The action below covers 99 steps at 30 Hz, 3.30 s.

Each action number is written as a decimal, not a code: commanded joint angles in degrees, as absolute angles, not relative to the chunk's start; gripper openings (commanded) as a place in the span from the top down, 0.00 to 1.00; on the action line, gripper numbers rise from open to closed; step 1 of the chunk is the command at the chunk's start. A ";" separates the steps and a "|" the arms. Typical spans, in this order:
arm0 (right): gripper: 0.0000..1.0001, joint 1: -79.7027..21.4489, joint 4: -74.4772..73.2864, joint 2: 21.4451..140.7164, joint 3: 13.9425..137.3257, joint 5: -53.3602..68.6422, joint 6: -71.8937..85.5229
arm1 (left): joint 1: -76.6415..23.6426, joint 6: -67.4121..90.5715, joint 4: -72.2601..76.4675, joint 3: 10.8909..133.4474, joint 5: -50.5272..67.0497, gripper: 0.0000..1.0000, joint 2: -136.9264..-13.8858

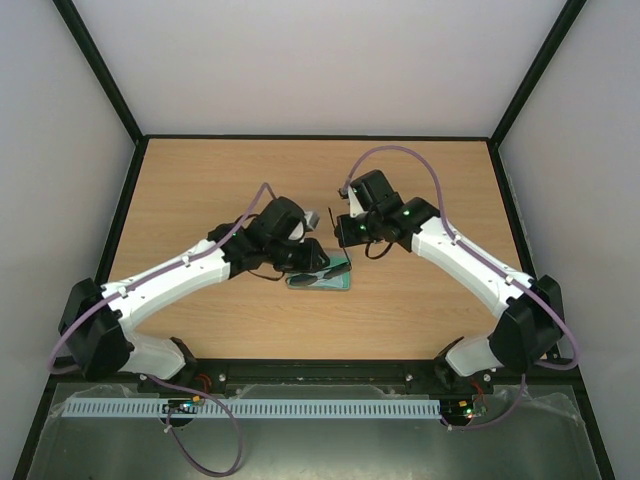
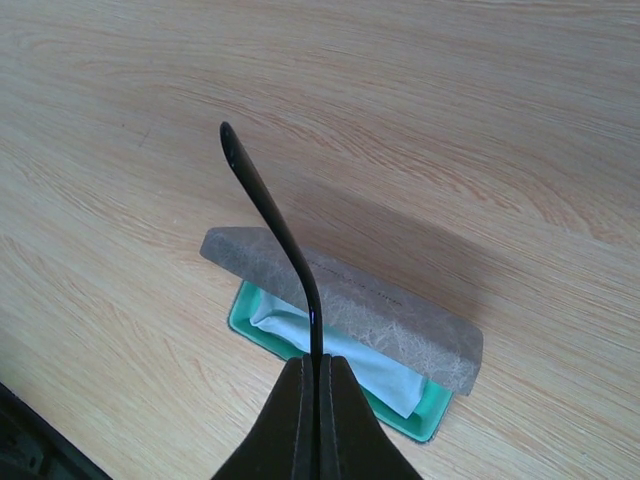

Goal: Organize the sunglasses
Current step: Fold the sunglasses.

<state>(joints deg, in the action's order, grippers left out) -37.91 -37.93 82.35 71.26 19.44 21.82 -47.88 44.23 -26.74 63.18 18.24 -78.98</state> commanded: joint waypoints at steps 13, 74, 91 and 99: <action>0.99 -38.14 -37.37 76.99 67.27 16.80 25.21 | -33.47 46.10 -37.69 63.06 12.27 0.65 -60.66; 0.99 -31.11 -24.49 74.88 65.30 20.81 54.13 | -47.44 71.81 12.91 38.10 -3.26 0.01 -55.73; 0.99 -31.20 -23.52 74.03 62.93 22.16 55.12 | -47.44 72.45 15.53 36.87 -5.18 0.01 -57.46; 0.99 -31.55 -22.89 73.70 61.08 21.82 55.20 | -47.44 73.45 16.15 37.26 -4.91 0.01 -59.35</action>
